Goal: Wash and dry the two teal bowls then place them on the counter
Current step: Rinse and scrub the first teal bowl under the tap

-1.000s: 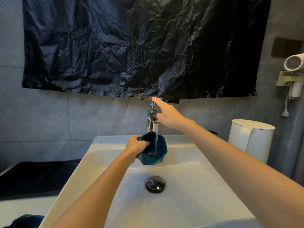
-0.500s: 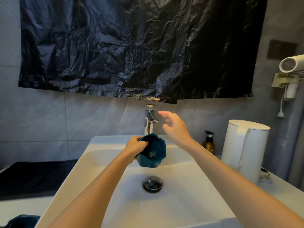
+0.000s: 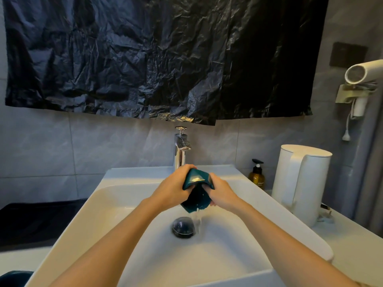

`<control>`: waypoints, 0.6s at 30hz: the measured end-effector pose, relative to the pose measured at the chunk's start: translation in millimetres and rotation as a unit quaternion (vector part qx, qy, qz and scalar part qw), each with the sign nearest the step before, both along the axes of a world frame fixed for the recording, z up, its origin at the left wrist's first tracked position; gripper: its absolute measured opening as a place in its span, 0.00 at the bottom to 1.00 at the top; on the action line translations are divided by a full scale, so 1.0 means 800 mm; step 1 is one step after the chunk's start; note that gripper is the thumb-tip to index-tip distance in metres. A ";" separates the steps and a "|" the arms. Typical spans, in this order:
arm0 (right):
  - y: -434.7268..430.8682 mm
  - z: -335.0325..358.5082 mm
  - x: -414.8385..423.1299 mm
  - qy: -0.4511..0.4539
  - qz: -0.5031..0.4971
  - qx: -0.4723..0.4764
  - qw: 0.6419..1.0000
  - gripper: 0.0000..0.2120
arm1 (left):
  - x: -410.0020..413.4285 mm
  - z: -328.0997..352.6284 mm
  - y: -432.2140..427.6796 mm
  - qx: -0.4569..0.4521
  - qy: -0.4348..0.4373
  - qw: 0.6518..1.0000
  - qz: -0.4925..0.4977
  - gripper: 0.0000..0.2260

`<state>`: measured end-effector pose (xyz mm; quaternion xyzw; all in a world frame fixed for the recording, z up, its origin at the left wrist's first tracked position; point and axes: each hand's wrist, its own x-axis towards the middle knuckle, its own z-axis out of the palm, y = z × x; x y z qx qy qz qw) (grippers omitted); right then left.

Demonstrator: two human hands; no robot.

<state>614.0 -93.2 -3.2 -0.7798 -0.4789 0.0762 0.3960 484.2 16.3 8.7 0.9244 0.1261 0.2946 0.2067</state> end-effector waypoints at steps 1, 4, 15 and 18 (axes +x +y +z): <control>-0.002 -0.001 0.003 -0.046 -0.013 0.020 0.999 0.08 | -0.001 -0.001 0.000 0.035 -0.001 0.999 -0.001 0.22; -0.008 0.001 0.002 -0.152 -0.037 0.056 0.986 0.10 | -0.003 -0.001 0.001 0.147 -0.033 0.988 0.017 0.27; -0.023 0.011 -0.005 -0.266 -0.054 0.151 0.951 0.20 | -0.003 -0.001 0.000 0.308 -0.167 0.937 0.010 0.32; -0.023 0.008 -0.004 -0.254 -0.055 0.117 0.959 0.19 | -0.002 -0.005 -0.004 0.242 -0.126 0.962 0.011 0.32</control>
